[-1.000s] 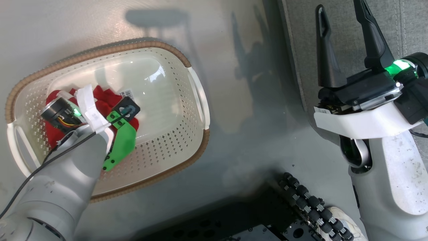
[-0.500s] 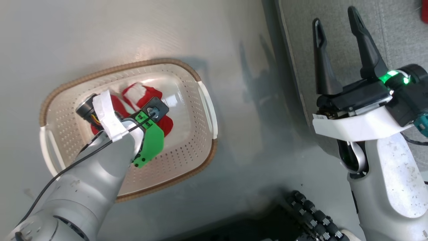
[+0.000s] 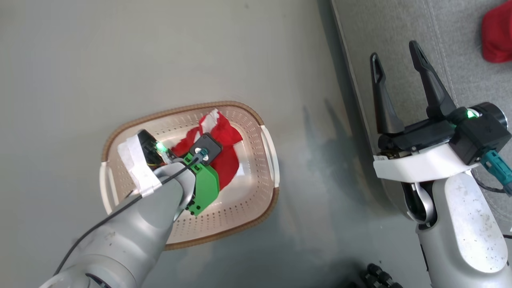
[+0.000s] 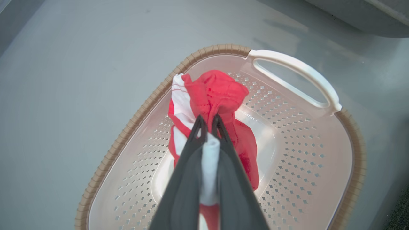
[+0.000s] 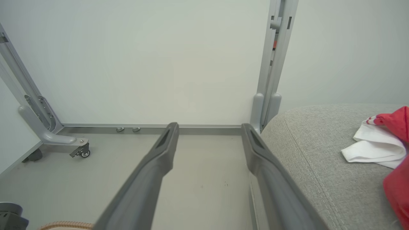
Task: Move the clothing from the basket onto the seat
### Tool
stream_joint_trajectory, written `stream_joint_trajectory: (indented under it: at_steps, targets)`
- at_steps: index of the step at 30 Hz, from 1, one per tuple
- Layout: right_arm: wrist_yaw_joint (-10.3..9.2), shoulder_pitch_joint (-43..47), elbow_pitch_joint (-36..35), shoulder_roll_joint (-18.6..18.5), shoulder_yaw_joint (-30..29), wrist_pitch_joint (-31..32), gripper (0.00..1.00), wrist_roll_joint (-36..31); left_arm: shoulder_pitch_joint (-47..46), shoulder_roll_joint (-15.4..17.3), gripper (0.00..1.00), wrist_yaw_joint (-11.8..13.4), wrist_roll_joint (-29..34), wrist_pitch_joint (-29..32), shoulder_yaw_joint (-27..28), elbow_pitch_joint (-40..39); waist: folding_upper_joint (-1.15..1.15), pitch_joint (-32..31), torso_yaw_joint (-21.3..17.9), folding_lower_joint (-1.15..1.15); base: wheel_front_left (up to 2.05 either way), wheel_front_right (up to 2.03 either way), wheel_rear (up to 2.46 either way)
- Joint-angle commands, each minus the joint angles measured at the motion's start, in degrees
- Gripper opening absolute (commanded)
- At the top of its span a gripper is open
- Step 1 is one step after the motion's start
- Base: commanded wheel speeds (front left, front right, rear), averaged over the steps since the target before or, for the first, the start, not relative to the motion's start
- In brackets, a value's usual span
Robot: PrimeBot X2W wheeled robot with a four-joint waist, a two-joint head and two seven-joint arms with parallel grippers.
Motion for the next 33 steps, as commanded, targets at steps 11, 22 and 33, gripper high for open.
stream_joint_trajectory:
  at_steps: [11, 22, 33]
  targets:
    - [-0.06, 5.20, 1.97, -0.19, -1.81, -0.10, 1.00, -1.57, 4.40, -0.46, 0.00, 0.98, -4.10, -2.26, 2.60, -10.68, 0.61, -12.34, 7.28, 0.00, 0.00, 0.00, 0.00]
    - [-0.06, 9.82, 3.48, -0.18, -2.02, -0.09, 1.00, -1.44, 8.79, 2.10, 0.00, 3.88, -2.06, -2.29, 11.42, -29.18, 0.61, -19.93, 8.95, 0.00, 0.00, 0.00, 0.00]
    - [-0.06, 12.55, 4.23, -0.18, -0.66, -0.09, 1.00, 0.34, 9.95, 2.85, 0.00, 3.76, 1.14, -2.26, 17.54, -42.77, 0.61, -24.85, 8.04, 0.00, 0.00, 0.00, 0.00]
